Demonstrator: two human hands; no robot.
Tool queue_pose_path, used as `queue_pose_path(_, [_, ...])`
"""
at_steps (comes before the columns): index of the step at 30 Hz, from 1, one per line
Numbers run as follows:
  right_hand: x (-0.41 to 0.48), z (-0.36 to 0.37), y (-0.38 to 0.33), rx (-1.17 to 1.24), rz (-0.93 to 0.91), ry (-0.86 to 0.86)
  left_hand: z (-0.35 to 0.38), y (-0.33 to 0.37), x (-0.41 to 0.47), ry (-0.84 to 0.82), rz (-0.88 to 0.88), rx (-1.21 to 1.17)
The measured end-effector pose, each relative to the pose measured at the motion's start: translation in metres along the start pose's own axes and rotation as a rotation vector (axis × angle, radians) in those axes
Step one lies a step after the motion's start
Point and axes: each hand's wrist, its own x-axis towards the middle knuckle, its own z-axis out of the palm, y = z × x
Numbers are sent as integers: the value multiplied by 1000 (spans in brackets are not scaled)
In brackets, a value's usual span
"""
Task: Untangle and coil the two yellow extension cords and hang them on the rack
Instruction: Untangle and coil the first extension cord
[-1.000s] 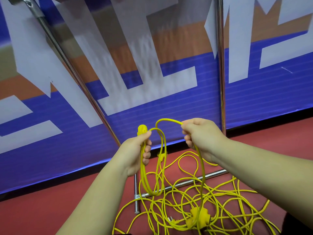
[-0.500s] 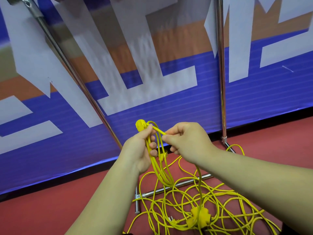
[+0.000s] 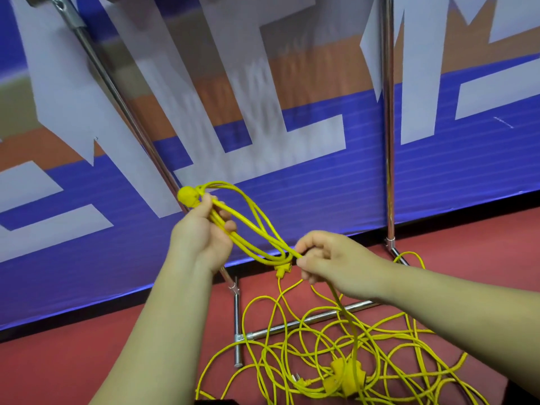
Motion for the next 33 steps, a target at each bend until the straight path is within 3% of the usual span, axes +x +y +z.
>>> queue_pose_path(5, [0,-13,15,35,64,6,-26,12,9,31,7,-50])
queue_pose_path(16, [7,-4,7,10,18,128,-24,5,4,39,-91,-236])
queue_pose_path(25, [3,-15,37,-89,191,-252,-46,25,16,-127,-147,-258])
queue_pose_path(29, [0,-28,51,-144,261,-230,-54,27,13,-84,-106,-81])
queue_pose_path(33, [7,-33,40,-154,184,59,-42,7,-4,-110,-66,388])
